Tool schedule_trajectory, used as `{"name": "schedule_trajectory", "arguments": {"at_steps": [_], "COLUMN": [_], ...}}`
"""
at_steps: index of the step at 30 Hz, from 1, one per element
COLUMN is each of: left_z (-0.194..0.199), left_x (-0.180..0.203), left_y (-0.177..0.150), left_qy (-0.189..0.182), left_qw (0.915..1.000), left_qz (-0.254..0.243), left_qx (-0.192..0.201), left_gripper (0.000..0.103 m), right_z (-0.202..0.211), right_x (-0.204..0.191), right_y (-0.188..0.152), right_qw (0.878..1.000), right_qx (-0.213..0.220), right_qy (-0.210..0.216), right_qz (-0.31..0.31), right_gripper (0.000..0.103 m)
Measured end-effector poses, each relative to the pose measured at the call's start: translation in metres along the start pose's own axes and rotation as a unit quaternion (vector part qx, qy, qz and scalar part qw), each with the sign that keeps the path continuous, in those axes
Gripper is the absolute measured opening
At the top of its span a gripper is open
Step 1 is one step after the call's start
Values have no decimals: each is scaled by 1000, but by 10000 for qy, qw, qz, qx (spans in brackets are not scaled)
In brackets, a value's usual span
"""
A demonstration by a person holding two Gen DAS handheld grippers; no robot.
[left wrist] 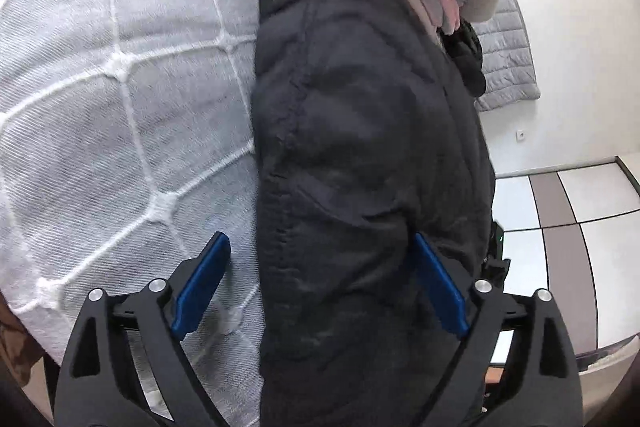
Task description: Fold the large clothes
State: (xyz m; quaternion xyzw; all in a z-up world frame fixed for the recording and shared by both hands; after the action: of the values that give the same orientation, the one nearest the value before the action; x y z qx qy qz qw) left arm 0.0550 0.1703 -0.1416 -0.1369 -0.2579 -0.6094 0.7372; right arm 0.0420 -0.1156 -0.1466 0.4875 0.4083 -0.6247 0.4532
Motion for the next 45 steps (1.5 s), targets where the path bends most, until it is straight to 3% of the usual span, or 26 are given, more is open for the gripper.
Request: {"name": "schedule_trajectory", "arguments": {"at_steps": [3, 4, 5, 6, 7, 9, 11, 13, 16, 22, 25, 27, 28, 30, 31, 34, 37, 39, 41, 43, 45], "left_z": [-9, -7, -2, 5, 13, 28, 41, 61, 93, 126, 104, 68, 61, 64, 70, 113, 156, 164, 154, 134, 111], "left_x": [18, 25, 30, 33, 33, 35, 39, 41, 36, 32, 2, -36, -46, -54, -54, -61, -60, -49, -33, -21, -16], "left_y": [-7, -6, -6, -4, -1, 5, 11, 21, 45, 119, 148, 159, 160, 163, 165, 161, 150, 147, 139, 136, 130], "left_qy": [108, 185, 255, 300, 324, 356, 507, 763, 823, 1386, 1873, 2195, 2140, 1738, 1699, 1829, 1496, 1329, 1373, 1482, 1648], "left_qw": [9996, 9986, 9975, 9961, 9950, 9921, 9880, 9797, 9718, 9509, 9435, 9469, 9490, 9618, 9625, 9473, 9368, 9342, 9358, 9383, 9409], "left_qz": [-269, -414, -521, -577, -592, -651, -753, -929, -974, -1067, -1009, -799, -650, -395, -338, -156, 49, -69, -334, -619, -884], "left_qx": [76, 261, 393, 600, 732, 1008, 1247, 1607, 1985, 2553, 2541, 2208, 2221, 2080, 2086, 2627, 3161, 3309, 3231, 3064, 2825], "left_gripper": [87, 76, 62, 56, 45, 36, 31, 31, 30, 31, 35, 54, 63, 64, 64, 64, 65, 66, 66, 66, 66], "right_z": [-15, -22, -24, -25, -23, -30, -36, -51, -66, -126, -150, -168, -173, -169, -167, -146, -114, -105, -115, -149, -171], "right_x": [-10, -15, -20, -24, -30, -37, -50, -72, -92, -89, -58, -18, -7, -8, -6, 0, -39, -76, -111, -136, -131], "right_y": [3, 0, -1, 0, 1, 5, 7, 8, 13, 87, 114, 126, 130, 132, 135, 138, 141, 152, 167, 184, 208], "right_qw": [9992, 9987, 9979, 9973, 9963, 9940, 9903, 9846, 9792, 9806, 9869, 9913, 9938, 9937, 9936, 9929, 9730, 9611, 9524, 9522, 9538], "right_qx": [-59, -51, -44, -9, 89, 213, 255, 240, 241, 243, 221, 110, 76, 120, 134, 367, 1155, 1503, 1538, 1288, 1146], "right_qy": [-93, -128, -150, -148, -113, -50, -45, 76, 188, 309, -54, -511, -315, -260, -295, -542, -1083, -989, -853, -769, -827], "right_qz": [382, 492, 621, 717, 851, 1068, 1365, 1733, 2006, 1922, 1596, 1208, 1062, 1087, 1081, 990, 1678, 2097, 2490, 2663, 2651], "right_gripper": [93, 90, 77, 64, 59, 48, 45, 45, 45, 45, 53, 75, 75, 75, 75, 78, 78, 82, 88, 89, 89]}}
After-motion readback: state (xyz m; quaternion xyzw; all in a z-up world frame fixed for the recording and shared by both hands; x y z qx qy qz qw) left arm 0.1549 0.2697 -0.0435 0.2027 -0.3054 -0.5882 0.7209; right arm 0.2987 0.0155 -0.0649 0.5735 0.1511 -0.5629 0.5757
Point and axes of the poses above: each gripper's, at about its wrist camera, not at the fingertips, and z roughly against the way its jaws point, x to its right, y to its top, the point moved 8 cm from there along -z, roughly the way its jaws point, and after that the axes turned 15 degrees about y, right-handed, at the moved point
